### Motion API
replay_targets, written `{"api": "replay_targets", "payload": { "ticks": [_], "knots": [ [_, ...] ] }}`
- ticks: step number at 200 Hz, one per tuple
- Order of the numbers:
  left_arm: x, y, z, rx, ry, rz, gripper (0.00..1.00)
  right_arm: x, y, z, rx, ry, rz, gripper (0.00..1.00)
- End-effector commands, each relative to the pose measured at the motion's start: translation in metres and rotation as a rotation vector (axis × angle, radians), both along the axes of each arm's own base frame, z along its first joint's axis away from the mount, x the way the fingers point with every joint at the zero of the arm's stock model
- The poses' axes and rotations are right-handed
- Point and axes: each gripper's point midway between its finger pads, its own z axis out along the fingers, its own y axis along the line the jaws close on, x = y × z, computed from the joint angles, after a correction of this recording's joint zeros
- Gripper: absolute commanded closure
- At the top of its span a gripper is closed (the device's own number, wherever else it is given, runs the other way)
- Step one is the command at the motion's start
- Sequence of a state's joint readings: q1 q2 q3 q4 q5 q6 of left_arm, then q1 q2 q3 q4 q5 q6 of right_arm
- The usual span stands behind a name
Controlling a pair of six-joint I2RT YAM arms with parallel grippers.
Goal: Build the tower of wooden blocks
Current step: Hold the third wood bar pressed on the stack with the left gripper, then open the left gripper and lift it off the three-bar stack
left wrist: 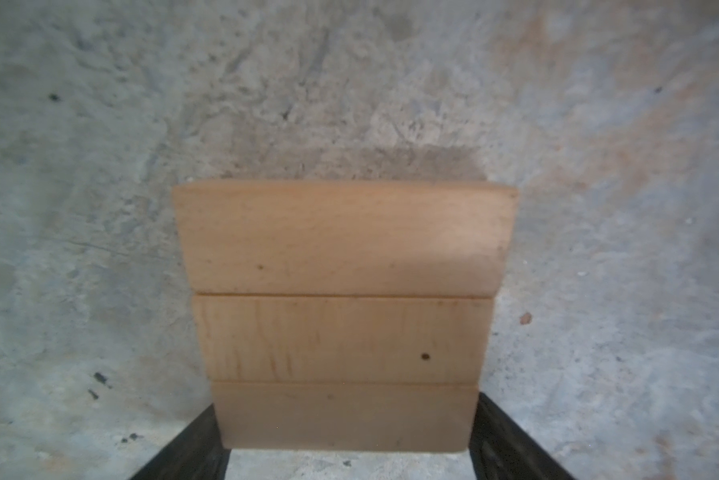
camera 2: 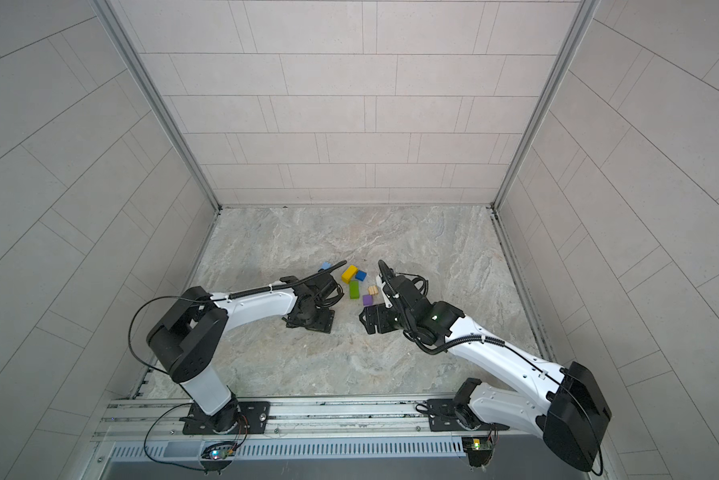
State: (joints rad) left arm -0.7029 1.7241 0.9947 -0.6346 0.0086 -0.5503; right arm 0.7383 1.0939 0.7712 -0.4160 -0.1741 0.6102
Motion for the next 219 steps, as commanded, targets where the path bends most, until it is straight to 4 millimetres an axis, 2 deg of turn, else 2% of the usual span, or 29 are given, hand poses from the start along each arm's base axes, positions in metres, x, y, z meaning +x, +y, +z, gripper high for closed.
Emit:
{"api": "replay_targets", "payload": {
  "ticks": [1, 50, 64, 100, 181, 219],
  "knots": [
    [-0.002, 0.008, -0.009, 0.05, 0.012, 0.003, 0.1, 0.001, -0.003, 0.005, 0.003, -0.006, -0.013, 0.08],
    [-0.004, 0.007, -0.005, 0.036, 0.012, 0.001, 0.07, 0.0, -0.003, 0.004, 0.003, -0.005, -0.012, 0.08],
    [-0.004, 0.006, -0.001, 0.023, 0.002, -0.004, 0.0, 0.001, -0.003, 0.004, 0.002, -0.004, -0.013, 0.08],
    [-0.006, 0.003, 0.011, -0.018, -0.018, -0.017, 0.0, 0.002, -0.002, 0.004, -0.001, -0.005, -0.009, 0.08],
    [-0.015, -0.02, 0.066, -0.204, -0.047, -0.082, 0.0, 0.01, 0.0, 0.007, -0.046, -0.013, 0.005, 0.08],
    [-0.013, -0.01, 0.087, -0.165, -0.065, -0.109, 0.0, 0.018, 0.002, 0.005, -0.079, -0.008, 0.006, 0.08]
  ]
}}
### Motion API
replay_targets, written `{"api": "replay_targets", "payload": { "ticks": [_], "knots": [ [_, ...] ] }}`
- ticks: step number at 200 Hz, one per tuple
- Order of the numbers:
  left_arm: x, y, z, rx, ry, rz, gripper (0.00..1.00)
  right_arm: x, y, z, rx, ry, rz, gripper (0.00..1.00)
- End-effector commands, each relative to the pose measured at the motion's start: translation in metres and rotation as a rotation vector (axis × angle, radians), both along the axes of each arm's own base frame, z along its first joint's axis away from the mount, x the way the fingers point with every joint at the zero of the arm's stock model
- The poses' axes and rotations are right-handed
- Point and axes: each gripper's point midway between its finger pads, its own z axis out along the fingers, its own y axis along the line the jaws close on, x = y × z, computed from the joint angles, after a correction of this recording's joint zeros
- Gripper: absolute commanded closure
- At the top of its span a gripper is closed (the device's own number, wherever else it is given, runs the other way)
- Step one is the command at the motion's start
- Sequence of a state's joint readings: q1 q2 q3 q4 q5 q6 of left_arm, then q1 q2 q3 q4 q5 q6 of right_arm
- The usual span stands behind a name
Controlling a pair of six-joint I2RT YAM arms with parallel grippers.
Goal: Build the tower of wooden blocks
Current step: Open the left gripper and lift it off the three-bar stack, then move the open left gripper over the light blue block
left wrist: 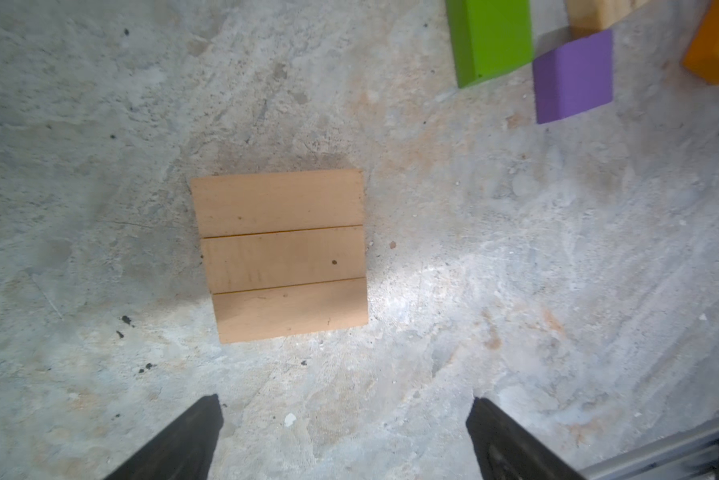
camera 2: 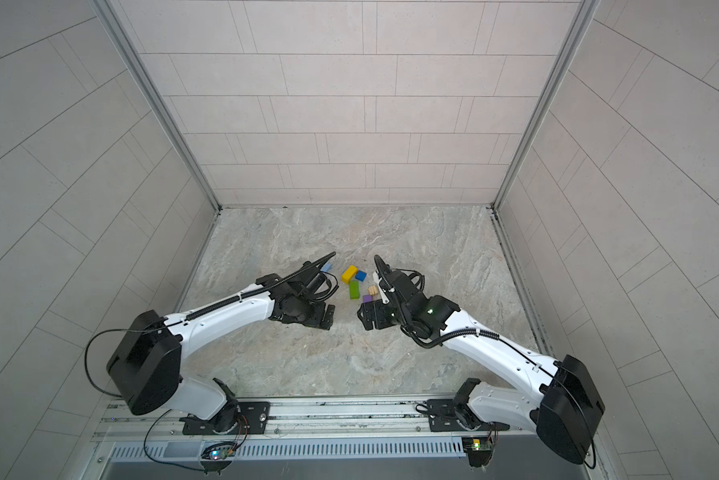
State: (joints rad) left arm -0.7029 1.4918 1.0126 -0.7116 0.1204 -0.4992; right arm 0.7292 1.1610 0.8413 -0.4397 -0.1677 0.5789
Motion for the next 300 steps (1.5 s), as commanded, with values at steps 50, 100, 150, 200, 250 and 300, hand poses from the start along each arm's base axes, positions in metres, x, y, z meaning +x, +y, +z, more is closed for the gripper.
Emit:
{"api": "replay_targets", "payload": {
  "ticks": [50, 100, 150, 200, 250, 300],
  "knots": [
    [-0.002, 0.031, 0.018, 0.022, 0.03, -0.012, 0.0, 0.015, -0.005, -0.005, -0.11, -0.003, 0.0, 0.09],
    [0.005, 0.045, 0.032, -0.095, 0.033, 0.016, 0.0, 0.035, -0.008, -0.005, -0.161, -0.007, -0.01, 0.13],
    [0.017, 0.067, 0.041, -0.134, 0.014, 0.069, 0.0, 0.061, 0.001, -0.008, -0.185, 0.012, -0.036, 0.29],
    [0.043, 0.076, 0.053, -0.105, -0.062, 0.101, 0.0, 0.073, 0.017, -0.017, -0.2, 0.1, -0.036, 0.24],
    [0.089, 0.072, 0.053, -0.027, -0.068, 0.11, 0.04, 0.072, 0.021, -0.007, -0.162, 0.088, -0.033, 0.18],
    [0.136, 0.047, 0.055, -0.063, -0.081, 0.049, 0.13, 0.057, 0.02, 0.015, -0.088, 0.04, 0.006, 0.13]
  ]
}}
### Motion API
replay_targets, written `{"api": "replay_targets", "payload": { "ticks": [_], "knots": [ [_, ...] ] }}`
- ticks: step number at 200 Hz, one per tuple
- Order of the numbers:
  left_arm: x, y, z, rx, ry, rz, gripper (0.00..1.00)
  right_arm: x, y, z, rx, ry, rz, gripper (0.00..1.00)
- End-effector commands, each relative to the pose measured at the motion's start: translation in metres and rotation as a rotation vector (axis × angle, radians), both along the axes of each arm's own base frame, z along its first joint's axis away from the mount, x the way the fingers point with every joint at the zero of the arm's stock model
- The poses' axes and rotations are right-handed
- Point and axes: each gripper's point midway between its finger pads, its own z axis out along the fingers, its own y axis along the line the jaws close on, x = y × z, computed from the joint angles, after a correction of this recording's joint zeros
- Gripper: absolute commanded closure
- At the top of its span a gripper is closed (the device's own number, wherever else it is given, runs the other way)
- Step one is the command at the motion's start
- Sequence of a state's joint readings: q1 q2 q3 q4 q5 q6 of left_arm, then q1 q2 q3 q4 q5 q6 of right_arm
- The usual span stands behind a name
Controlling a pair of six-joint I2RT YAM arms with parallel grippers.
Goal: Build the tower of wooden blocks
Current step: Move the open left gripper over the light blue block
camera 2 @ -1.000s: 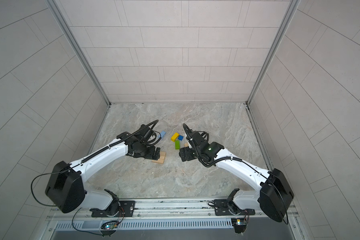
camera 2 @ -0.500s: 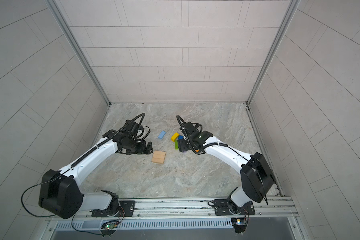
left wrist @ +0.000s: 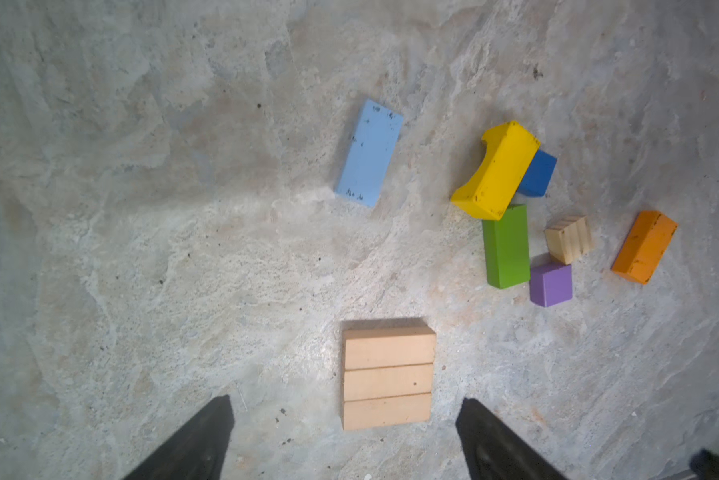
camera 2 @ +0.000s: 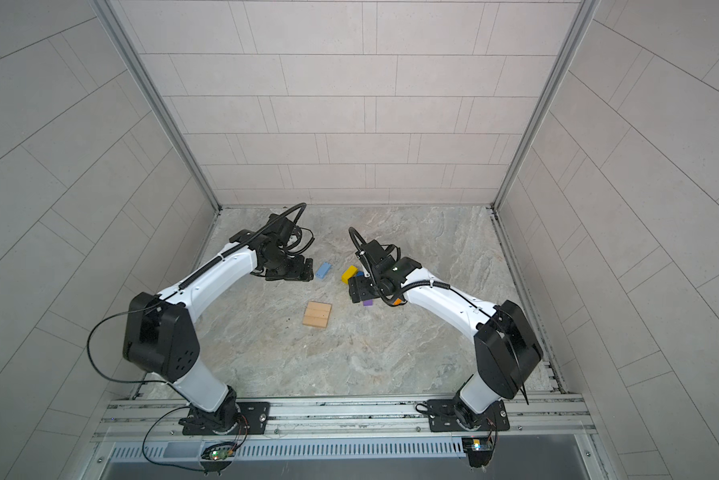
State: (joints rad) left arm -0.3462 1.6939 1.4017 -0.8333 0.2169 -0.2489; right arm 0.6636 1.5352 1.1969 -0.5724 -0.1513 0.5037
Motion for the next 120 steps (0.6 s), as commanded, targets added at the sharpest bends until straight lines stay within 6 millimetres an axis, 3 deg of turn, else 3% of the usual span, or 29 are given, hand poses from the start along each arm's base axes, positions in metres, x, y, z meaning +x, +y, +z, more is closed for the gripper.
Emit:
{"api": "replay_targets", "payload": {
  "ticks": [1, 70, 120],
  "knots": [
    [0.015, -0.008, 0.003, -0.005, -0.015, -0.042, 0.13, -0.011, -0.002, 0.021, 0.053, -0.037, 0.023, 0.13],
    [0.068, -0.021, -0.049, 0.082, 0.009, -0.143, 0.19, -0.037, -0.02, 0.061, 0.243, -0.214, 0.022, 0.09],
    [0.09, -0.023, -0.077, 0.123, 0.008, -0.165, 0.27, -0.055, -0.029, 0.068, 0.276, -0.226, 0.047, 0.08]
  ]
}}
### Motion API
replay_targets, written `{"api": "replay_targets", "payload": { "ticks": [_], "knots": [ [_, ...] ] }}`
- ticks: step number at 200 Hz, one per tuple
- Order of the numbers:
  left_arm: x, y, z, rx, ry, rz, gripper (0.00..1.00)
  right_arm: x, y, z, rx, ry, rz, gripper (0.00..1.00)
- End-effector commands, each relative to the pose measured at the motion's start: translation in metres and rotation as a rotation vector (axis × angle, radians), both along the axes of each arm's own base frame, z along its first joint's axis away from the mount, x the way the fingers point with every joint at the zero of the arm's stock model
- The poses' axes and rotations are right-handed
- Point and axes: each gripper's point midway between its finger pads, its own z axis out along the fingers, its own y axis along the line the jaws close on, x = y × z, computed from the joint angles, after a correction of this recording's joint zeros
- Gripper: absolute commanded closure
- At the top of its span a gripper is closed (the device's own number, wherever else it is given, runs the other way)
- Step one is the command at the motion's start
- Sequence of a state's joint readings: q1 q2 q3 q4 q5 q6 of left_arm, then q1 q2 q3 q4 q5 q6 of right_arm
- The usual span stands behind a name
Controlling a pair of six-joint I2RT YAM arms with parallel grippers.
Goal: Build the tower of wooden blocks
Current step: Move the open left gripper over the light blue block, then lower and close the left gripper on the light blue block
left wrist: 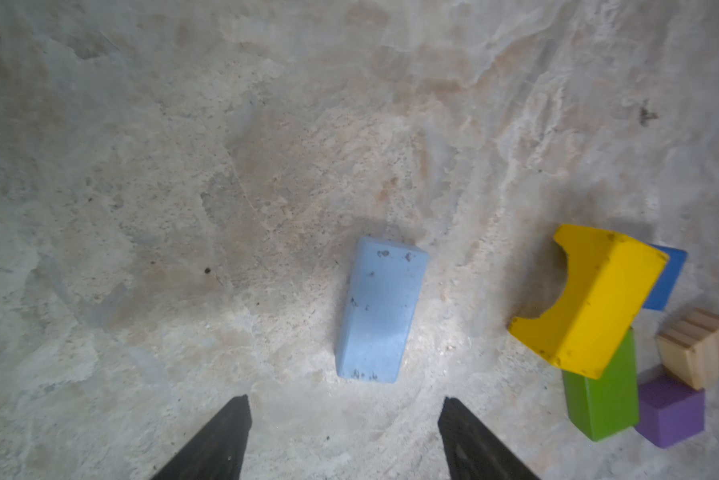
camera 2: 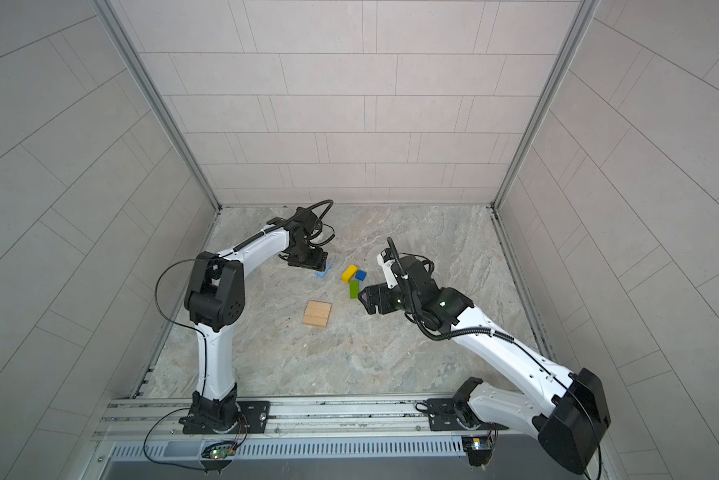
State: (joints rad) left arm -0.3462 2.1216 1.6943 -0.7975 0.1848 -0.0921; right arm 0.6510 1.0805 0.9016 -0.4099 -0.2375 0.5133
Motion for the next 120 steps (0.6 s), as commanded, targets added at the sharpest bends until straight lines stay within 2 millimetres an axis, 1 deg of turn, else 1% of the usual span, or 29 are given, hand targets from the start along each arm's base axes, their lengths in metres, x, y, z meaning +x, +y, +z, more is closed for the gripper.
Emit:
{"api": "replay_targets", "payload": {
  "ticks": [1, 13, 27, 65, 90, 120],
  "knots": [
    [0.014, -0.001, 0.001, 0.021, -0.041, -0.028, 0.27, -0.004, -0.002, 0.005, 0.023, -0.016, 0.009, 0.08],
    [0.015, -0.001, -0.005, 0.03, -0.039, -0.025, 0.29, -0.007, -0.005, 0.002, 0.017, -0.015, 0.003, 0.08],
    [0.015, -0.006, -0.011, 0.012, -0.028, -0.031, 0.33, -0.008, -0.008, -0.002, 0.012, -0.012, -0.007, 0.08],
    [0.011, -0.016, -0.024, 0.012, -0.008, -0.053, 0.35, -0.009, -0.013, -0.012, -0.01, 0.012, -0.02, 0.08],
    [0.01, -0.023, -0.023, 0.027, -0.025, -0.071, 0.35, -0.008, -0.015, -0.015, -0.017, 0.017, -0.024, 0.08],
    [0.01, -0.023, -0.027, 0.043, -0.027, -0.068, 0.36, -0.008, -0.017, -0.016, -0.022, 0.021, -0.032, 0.08]
  ]
}}
